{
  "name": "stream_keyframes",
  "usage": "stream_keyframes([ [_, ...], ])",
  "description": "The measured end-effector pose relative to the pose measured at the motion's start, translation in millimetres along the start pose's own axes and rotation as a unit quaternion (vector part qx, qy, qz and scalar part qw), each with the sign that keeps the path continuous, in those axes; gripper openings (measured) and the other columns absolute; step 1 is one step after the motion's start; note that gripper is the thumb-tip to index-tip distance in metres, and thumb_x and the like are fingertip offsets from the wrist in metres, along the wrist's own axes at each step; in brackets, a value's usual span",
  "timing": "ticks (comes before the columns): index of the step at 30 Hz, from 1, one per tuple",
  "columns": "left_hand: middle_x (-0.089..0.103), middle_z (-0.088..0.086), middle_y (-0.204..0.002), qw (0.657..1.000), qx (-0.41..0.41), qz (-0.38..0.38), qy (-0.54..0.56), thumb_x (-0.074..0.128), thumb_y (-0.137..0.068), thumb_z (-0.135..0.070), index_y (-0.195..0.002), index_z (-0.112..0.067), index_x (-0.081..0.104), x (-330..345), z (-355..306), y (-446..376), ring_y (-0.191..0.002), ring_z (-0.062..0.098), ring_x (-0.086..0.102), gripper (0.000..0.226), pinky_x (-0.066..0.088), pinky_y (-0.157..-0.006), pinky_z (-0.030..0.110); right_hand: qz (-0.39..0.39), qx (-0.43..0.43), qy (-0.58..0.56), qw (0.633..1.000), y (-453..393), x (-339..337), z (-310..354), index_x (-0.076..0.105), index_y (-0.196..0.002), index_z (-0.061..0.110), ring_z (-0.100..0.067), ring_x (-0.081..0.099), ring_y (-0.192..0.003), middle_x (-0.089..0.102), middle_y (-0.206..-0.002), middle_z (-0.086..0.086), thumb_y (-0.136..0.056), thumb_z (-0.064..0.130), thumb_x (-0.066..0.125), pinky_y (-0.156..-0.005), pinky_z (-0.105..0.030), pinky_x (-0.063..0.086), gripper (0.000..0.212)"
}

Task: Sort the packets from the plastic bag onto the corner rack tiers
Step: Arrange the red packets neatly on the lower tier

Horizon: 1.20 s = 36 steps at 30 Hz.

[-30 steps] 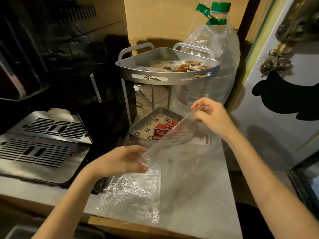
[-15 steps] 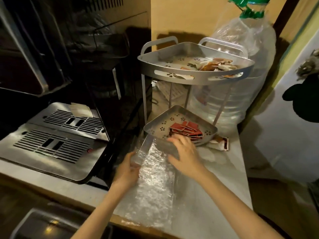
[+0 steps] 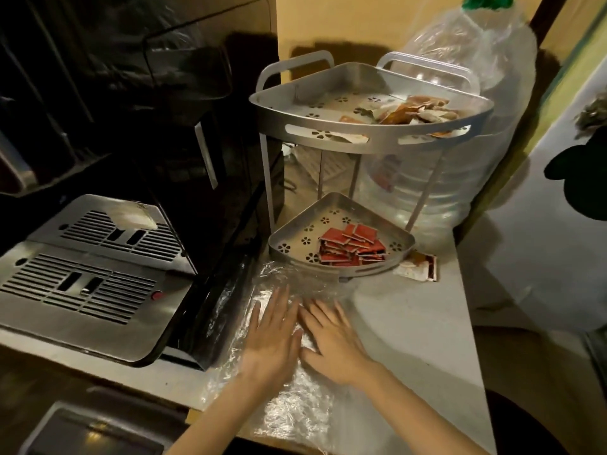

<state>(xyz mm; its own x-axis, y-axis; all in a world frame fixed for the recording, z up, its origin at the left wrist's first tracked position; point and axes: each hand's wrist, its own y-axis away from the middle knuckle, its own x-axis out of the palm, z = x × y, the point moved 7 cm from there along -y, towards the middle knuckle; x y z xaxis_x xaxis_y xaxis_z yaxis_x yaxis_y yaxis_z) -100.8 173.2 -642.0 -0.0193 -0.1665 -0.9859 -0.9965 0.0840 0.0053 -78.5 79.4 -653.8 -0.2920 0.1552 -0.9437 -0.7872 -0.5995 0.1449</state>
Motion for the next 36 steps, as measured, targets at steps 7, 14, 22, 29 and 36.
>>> stream_keyframes([
  [7, -0.023, -0.005, -0.148, 0.998, -0.023, 0.040, 0.044, -0.018, -0.075, -0.055, -0.137, -0.031, -0.017, 26, 12, -12, -0.134, 0.015, -0.029, 0.066, -0.031, -0.100, 0.023, -0.045, -0.022, -0.030, 0.998, 0, 3, -8, 0.010, -0.147, 0.017, -0.009, -0.021, -0.133, -0.010, -0.147, 0.008, -0.090, 0.048, 0.033, -0.109, -0.038, -0.024, 0.069],
  [14, -0.025, -0.004, -0.151, 0.995, -0.043, 0.084, 0.043, -0.016, -0.075, -0.063, -0.137, -0.031, -0.020, 36, 20, -14, -0.134, 0.009, -0.029, 0.071, -0.025, -0.107, 0.029, -0.090, -0.013, -0.118, 0.989, 11, -8, -29, 0.020, -0.145, 0.025, 0.000, -0.012, -0.137, -0.003, -0.150, 0.016, -0.094, 0.046, 0.034, -0.107, -0.016, -0.020, 0.058],
  [22, 0.029, 0.011, -0.146, 0.962, -0.094, 0.220, -0.132, 0.035, -0.093, -0.036, -0.137, -0.012, 0.030, -4, -9, -53, -0.132, 0.026, 0.032, 0.051, 0.036, -0.102, 0.039, -0.178, 0.098, -0.245, 0.948, 33, -52, -102, 0.053, -0.126, 0.016, -0.007, 0.043, -0.121, 0.055, -0.130, 0.001, -0.089, 0.017, 0.050, -0.104, -0.025, 0.034, 0.037],
  [29, 0.055, 0.008, -0.117, 0.990, 0.025, 0.135, -0.035, 0.041, -0.091, -0.041, -0.112, -0.012, 0.053, -42, -118, -96, -0.100, 0.025, 0.058, 0.037, 0.051, -0.081, 0.036, -0.169, 0.199, -0.359, 0.896, 44, -80, -186, 0.050, -0.127, 0.023, -0.001, 0.047, -0.113, 0.055, -0.127, 0.006, -0.090, 0.011, 0.051, -0.092, -0.009, 0.037, 0.039],
  [36, 0.056, 0.021, -0.126, 0.965, 0.225, 0.020, 0.130, 0.059, -0.082, -0.011, -0.124, -0.003, 0.050, 1, -200, -142, -0.114, 0.035, 0.055, 0.044, 0.045, -0.096, 0.038, -0.237, 0.248, -0.264, 0.902, 44, -96, -236, 0.055, -0.122, 0.017, -0.018, 0.052, -0.116, 0.060, -0.122, -0.004, -0.085, 0.011, 0.058, -0.101, -0.030, 0.041, 0.037],
])
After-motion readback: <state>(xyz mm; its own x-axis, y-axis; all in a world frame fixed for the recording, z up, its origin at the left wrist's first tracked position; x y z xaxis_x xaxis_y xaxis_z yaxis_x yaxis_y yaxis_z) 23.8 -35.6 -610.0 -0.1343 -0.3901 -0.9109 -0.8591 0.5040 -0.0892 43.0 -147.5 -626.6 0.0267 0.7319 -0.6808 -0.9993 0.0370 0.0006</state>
